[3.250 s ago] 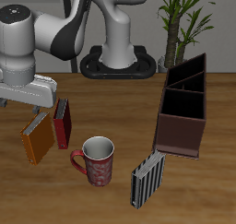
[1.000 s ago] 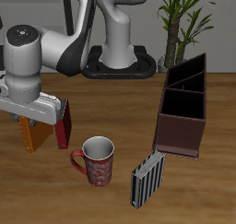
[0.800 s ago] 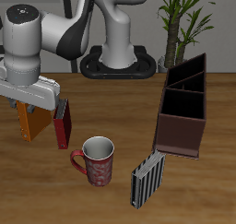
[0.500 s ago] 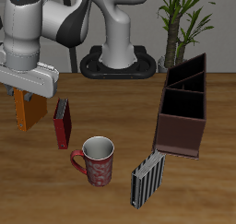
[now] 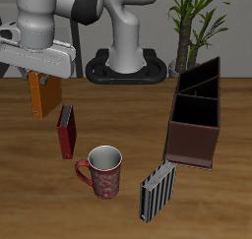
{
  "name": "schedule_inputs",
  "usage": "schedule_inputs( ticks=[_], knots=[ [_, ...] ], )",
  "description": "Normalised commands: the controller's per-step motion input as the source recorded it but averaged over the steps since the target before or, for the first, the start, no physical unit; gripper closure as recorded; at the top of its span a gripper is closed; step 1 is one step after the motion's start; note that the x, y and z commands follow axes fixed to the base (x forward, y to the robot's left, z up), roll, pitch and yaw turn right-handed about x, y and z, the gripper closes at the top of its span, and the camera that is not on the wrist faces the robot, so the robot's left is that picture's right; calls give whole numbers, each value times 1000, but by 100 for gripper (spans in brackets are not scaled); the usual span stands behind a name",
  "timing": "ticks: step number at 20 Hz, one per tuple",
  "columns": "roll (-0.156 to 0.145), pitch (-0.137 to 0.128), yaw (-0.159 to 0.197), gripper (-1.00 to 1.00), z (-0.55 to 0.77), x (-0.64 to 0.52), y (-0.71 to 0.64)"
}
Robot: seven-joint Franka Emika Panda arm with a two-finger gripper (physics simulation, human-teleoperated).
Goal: Place the orange book into the left desk caddy's right compartment
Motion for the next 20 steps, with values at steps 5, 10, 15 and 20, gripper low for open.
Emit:
schedule_inputs(
  ticks=[5, 10, 15, 20],
  knots=[
    [61, 30, 32, 100, 186, -421, 715],
    [52, 25, 13, 100, 123, -343, 671],
    [58, -4, 25, 100, 93, -95, 562],
    [-7, 18, -24, 100, 48, 106, 324]
  ],
)
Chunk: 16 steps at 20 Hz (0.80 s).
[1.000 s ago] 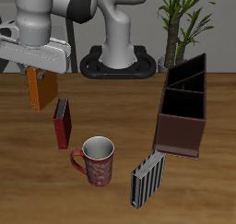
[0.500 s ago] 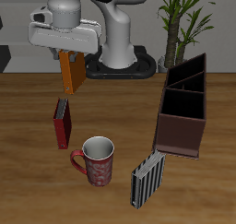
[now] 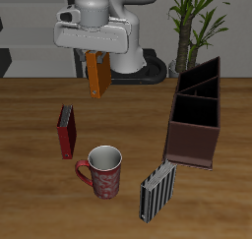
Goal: Place the orange book into the left desk caddy's right compartment
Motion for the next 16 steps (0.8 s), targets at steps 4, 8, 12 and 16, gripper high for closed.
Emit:
schedule_inputs(
  ticks=[4, 8, 12, 16],
  knots=[
    [26, 12, -10, 100, 22, 131, 542],
    [36, 16, -11, 100, 69, 196, 518],
    [38, 7, -30, 100, 45, 181, 491],
    [38, 34, -39, 100, -20, 216, 725]
  ],
)
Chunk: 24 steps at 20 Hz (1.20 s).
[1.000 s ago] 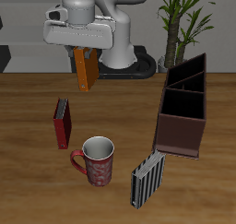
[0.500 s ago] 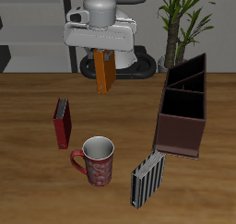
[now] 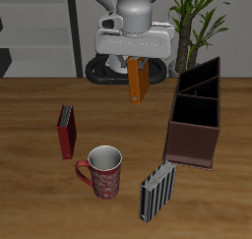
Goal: Place the orange book into the left desk caddy's right compartment
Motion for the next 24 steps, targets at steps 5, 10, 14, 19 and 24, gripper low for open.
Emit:
schedule_inputs(
  ticks=[5, 10, 14, 19, 24],
  knots=[
    [35, 7, 4, 100, 19, 66, 461],
    [36, -2, -10, 100, 79, 61, 617],
    [18, 0, -3, 100, 112, 76, 408],
    [-22, 2, -15, 100, 96, 126, 211],
    [-46, 18, -40, 100, 32, 174, 91]
  ],
)
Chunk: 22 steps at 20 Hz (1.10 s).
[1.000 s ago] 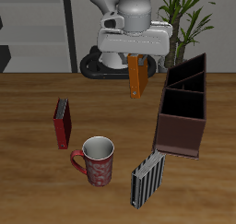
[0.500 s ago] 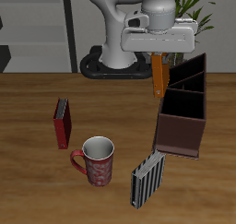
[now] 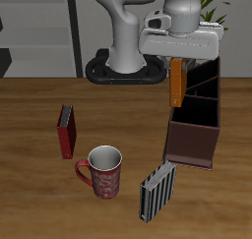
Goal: Place the orange book into the left desk caddy's right compartment
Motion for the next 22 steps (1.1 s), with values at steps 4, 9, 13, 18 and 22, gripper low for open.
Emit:
schedule_inputs(
  ticks=[4, 9, 13, 18, 22],
  knots=[
    [-5, 22, 0, 100, -70, 161, 350],
    [3, 18, -25, 100, -28, 77, 329],
    [3, -4, -7, 100, 73, 101, 268],
    [-33, -13, -8, 100, 50, 155, 1],
    [-9, 19, -27, 100, -72, 104, -25]
  ],
)
